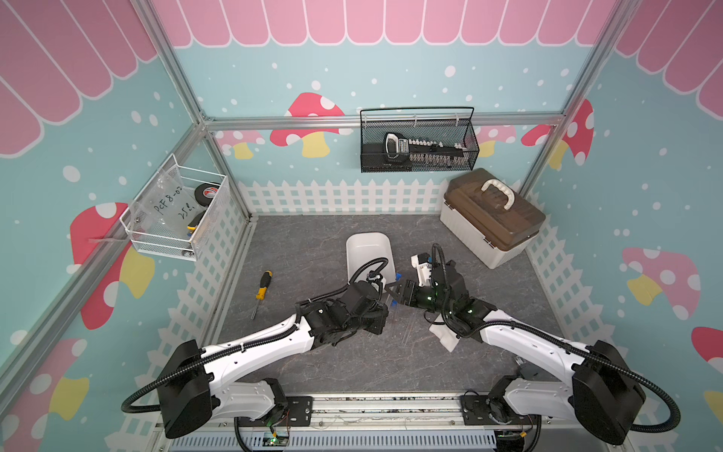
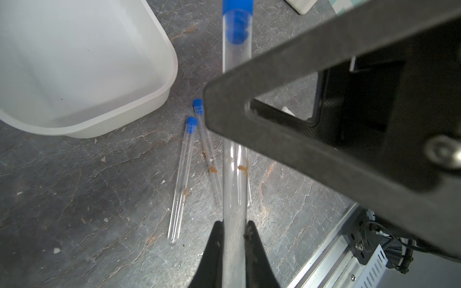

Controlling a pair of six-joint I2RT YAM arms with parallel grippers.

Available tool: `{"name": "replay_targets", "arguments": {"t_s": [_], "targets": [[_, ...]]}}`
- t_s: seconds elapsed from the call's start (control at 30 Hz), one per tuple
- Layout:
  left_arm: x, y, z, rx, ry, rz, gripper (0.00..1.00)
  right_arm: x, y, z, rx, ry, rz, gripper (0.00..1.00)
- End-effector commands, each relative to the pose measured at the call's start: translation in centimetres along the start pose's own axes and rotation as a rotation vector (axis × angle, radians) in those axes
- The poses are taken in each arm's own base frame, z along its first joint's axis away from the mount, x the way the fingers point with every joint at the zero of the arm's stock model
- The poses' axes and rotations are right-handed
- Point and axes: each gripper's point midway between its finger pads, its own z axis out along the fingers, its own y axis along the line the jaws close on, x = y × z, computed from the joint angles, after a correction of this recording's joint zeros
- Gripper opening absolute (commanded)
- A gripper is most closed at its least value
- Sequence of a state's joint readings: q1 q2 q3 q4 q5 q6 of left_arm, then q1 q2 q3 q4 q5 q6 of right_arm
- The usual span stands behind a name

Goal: Wipe the exteriors of test tubes
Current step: Pick up the test tube at the center of the board.

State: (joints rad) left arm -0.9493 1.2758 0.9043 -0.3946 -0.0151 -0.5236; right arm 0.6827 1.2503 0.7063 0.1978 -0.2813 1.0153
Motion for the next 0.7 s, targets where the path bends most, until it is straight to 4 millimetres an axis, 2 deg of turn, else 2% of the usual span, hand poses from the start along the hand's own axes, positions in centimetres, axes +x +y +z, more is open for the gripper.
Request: {"name": "replay_targets", "arguments": {"t_s": [0.0,0.17,0.3,0.37,0.5,0.67], "targets": [[-1.0,-1.7,-0.1,0.047,-0.019,0.001,0.11,-0.7,0.5,0.2,-0.008,-0.034,0.01,0.48],[-0.6,-2.0,0.2,0.057,-0.006,0.002,0.11,-1.1,0.4,0.2,-0.011,-0.063,0.026,0.25],[-0.6,-1.9,0.1,0.055,-0.012,0.001,0.12,-1.2,0.6,0.2,-0.016,-0.068,0.027,0.11],[-0.5,-1.8,0.1,0.054,-0.013,-0.003,0.17,-1.2,0.7,0.1,-0.018,-0.07,0.028,0.08],[0.2,-1.4,0.4,0.048,-0.006,-0.018,0.33,-1.4,1.1,-0.2,-0.029,-0.075,0.034,0.07],[0.9,-1.3,0.8,0.069,0.001,-0.034,0.38,-1.9,2.0,-0.7,-0.054,-0.089,0.041,0.06]]}}
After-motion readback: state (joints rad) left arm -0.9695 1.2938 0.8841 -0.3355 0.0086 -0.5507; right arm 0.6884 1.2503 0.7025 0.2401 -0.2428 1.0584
